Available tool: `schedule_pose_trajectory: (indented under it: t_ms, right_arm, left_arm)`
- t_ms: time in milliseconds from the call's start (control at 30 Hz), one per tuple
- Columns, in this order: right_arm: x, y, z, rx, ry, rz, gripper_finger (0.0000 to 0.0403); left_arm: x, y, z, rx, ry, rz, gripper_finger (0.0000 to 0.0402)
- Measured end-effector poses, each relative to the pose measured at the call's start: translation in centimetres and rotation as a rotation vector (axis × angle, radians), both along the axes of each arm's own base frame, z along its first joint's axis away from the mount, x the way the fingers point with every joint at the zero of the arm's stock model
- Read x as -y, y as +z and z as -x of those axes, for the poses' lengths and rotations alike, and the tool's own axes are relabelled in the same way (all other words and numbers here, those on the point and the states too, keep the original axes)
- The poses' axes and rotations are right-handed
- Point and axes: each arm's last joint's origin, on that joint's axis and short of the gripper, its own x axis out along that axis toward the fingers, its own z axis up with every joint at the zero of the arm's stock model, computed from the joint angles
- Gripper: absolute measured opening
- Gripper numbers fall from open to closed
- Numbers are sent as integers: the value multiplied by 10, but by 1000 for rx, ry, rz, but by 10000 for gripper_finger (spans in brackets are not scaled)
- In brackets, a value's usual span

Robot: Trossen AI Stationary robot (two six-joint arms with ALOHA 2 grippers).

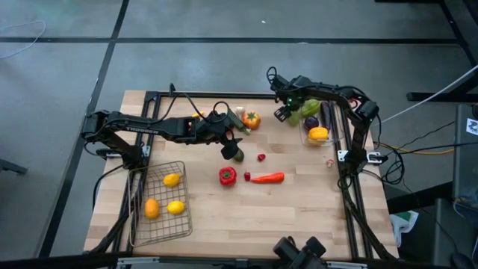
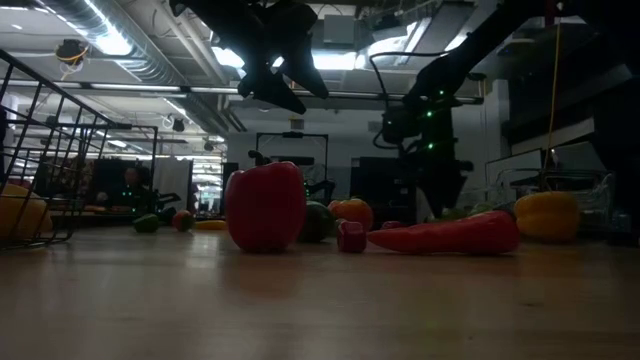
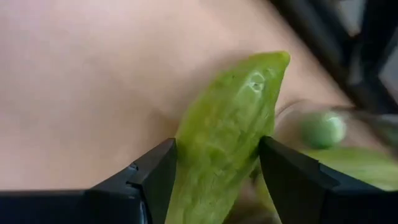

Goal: Sort produce into baskets
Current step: Put the green bitter melon into the transparent bin

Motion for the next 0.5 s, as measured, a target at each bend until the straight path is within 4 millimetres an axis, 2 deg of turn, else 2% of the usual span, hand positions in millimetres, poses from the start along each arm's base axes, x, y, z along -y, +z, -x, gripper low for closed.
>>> schedule_pose_trajectory:
  t_ms: [233, 500]
  right_arm:
    - [-11, 0, -3, 25, 27, -105, 225]
    - [-26, 0, -13, 22, 76, -139, 225]
  left_arm:
    - [0, 0, 0, 0, 0, 0, 323]
    - [0, 0, 0, 0, 0, 0, 323]
